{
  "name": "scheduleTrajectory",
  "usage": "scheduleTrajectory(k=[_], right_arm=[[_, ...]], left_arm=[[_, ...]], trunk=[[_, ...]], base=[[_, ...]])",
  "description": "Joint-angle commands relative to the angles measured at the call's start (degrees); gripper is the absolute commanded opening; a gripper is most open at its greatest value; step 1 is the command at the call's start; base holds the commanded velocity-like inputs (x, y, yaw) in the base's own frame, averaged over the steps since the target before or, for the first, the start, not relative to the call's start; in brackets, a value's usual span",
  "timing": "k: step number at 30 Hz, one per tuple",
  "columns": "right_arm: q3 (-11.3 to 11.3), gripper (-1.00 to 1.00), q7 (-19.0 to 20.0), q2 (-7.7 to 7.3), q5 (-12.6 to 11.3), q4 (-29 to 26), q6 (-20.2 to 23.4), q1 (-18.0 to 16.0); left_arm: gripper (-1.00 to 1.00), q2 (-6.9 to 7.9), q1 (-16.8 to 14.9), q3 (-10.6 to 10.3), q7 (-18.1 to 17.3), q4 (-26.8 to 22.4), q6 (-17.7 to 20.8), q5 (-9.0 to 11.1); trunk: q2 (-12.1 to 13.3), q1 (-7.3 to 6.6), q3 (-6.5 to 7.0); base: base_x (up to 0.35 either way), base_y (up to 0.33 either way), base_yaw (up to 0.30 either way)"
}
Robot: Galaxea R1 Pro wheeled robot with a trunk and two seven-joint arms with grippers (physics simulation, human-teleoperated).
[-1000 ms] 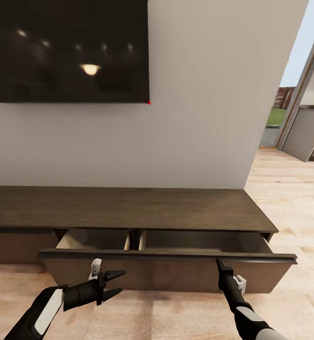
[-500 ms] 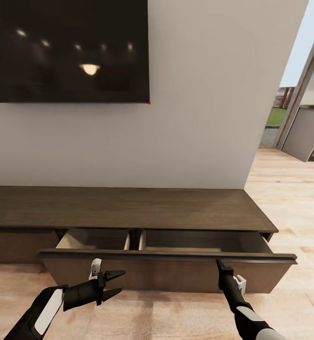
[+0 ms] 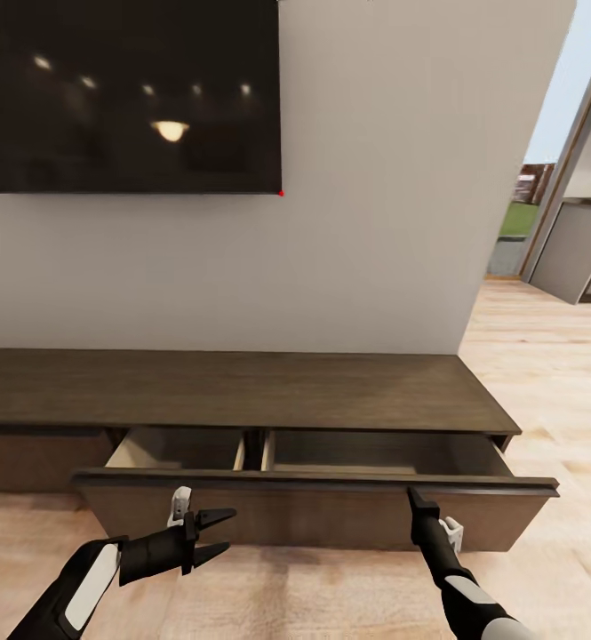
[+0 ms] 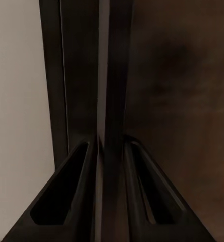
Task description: Place each of the two pumpkins and all three candles from the living room inside a cabinet in the living room (use any cabinet), then make sure every cabinet is closed, and position the cauldron so it is next to a table in the living room.
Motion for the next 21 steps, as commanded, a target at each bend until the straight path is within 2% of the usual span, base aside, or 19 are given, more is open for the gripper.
scheduleTrajectory(k=[1,21], right_arm=[[-0.53,-1.0,0.96,-0.01,-0.62,-0.18,0.15,-0.04],[-0.53,-1.0,0.97,-0.01,-0.55,-0.18,0.01,-0.04]], left_arm=[[1.0,0.0,0.01,0.0,0.0,0.0,0.0,0.0],[1.0,0.0,0.01,0.02,0.0,-0.01,0.0,0.0]], trunk=[[-0.01,-0.01,0.01],[-0.01,-0.01,0.01]], base=[[-0.257,0.0,0.0],[-0.139,0.0,0.0]])
